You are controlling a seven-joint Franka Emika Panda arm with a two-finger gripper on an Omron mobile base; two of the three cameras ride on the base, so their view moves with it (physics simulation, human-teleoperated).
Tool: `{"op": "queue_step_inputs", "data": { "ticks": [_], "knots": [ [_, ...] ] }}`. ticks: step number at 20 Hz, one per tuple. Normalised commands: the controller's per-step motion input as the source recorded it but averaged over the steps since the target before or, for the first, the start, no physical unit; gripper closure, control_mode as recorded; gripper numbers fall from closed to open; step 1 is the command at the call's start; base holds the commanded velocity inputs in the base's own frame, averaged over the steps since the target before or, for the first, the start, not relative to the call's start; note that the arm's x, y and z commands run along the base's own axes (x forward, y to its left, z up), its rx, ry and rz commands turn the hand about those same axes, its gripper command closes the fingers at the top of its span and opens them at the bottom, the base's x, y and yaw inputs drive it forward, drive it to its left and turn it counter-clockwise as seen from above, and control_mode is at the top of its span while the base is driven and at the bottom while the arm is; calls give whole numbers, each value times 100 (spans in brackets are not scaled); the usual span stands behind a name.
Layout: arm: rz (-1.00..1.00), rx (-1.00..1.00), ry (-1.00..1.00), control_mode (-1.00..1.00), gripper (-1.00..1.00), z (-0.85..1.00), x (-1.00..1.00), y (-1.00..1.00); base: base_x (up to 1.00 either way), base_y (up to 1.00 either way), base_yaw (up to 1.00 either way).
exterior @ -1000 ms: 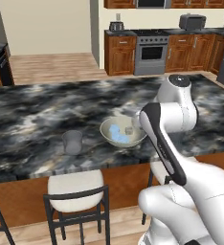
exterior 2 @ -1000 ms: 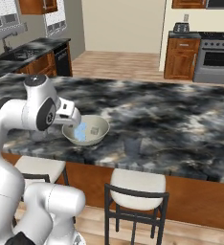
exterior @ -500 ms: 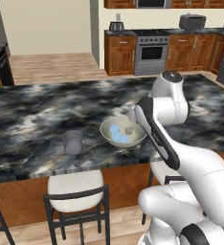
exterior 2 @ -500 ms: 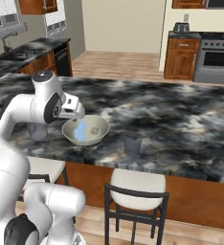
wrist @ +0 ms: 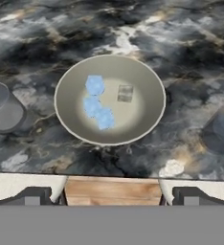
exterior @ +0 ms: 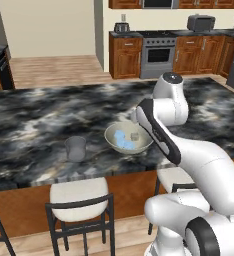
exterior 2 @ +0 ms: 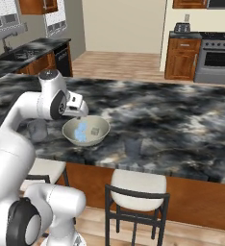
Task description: There are four ice cubes in the ice bowl. Place two ice cubes in each glass of water.
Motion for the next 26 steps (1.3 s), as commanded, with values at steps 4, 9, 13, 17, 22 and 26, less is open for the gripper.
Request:
{"op": "queue_step_inputs", "data": {
  "ticks": [4,9,13,17,22,26],
  "knots": [
    [-6,0,0,-100,-100,-26,27,0,0,0,0],
    [-3,0,0,-100,-100,-19,20,0,0,0,0],
    [-2,0,0,-100,-100,-16,15,-1,0,0,0],
    [-2,0,0,-100,-100,-16,17,-1,0,0,0],
    [0,0,0,-100,-100,-17,13,-2,0,0,0],
    [0,0,0,-100,-100,-13,4,-5,0,0,0]
  ]
}}
